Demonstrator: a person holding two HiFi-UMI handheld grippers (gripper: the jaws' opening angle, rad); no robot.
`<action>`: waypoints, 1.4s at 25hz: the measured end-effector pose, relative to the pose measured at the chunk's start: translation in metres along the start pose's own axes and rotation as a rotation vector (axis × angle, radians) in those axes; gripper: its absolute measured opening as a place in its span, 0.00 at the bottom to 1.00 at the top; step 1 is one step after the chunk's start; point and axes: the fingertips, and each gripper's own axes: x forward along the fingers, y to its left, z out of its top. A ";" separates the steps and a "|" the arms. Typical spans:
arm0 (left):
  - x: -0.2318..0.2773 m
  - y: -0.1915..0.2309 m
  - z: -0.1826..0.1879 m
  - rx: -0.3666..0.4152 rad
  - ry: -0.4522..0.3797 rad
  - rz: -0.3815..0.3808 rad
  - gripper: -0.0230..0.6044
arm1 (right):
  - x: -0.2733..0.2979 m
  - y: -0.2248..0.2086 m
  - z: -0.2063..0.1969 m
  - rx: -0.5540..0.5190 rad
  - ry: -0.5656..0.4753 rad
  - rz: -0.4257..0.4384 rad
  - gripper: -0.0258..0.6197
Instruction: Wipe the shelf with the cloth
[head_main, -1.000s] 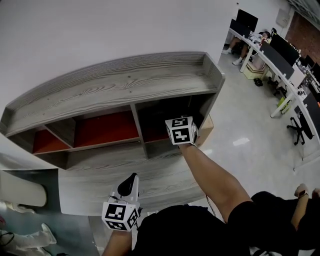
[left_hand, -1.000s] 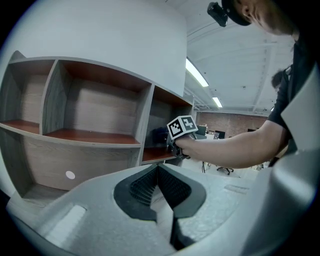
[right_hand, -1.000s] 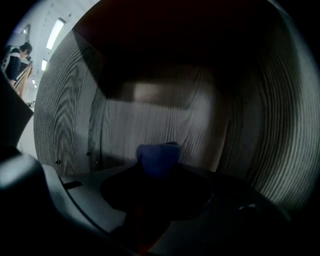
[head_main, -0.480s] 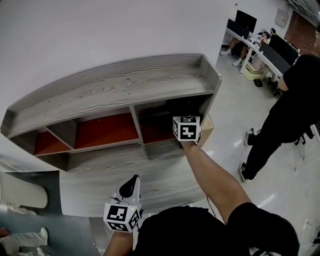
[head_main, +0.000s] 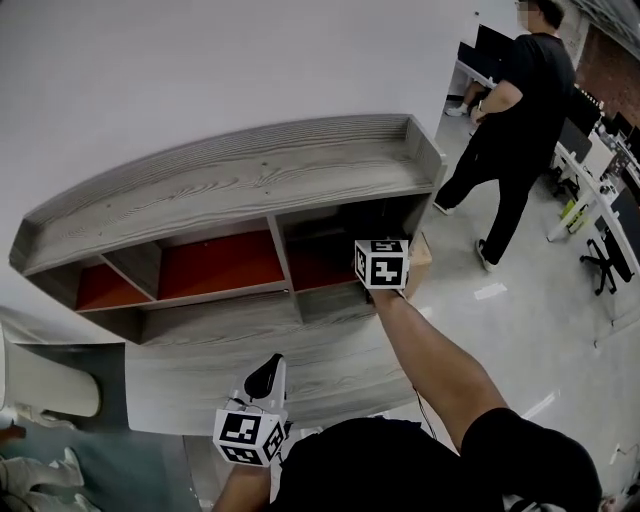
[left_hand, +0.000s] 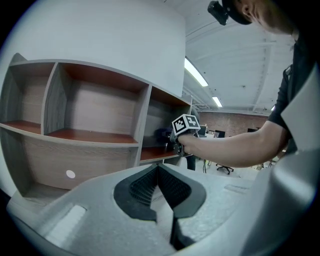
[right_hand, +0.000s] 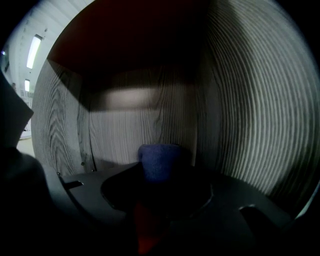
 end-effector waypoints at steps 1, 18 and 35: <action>0.000 0.000 0.000 0.000 0.000 0.000 0.05 | -0.002 0.002 0.002 0.006 -0.006 0.015 0.26; 0.006 -0.009 0.001 0.012 0.008 -0.015 0.05 | -0.114 0.134 0.101 -0.011 -0.257 0.509 0.26; 0.006 -0.014 -0.005 -0.001 0.017 -0.006 0.05 | -0.120 0.162 0.130 -0.171 -0.341 0.546 0.26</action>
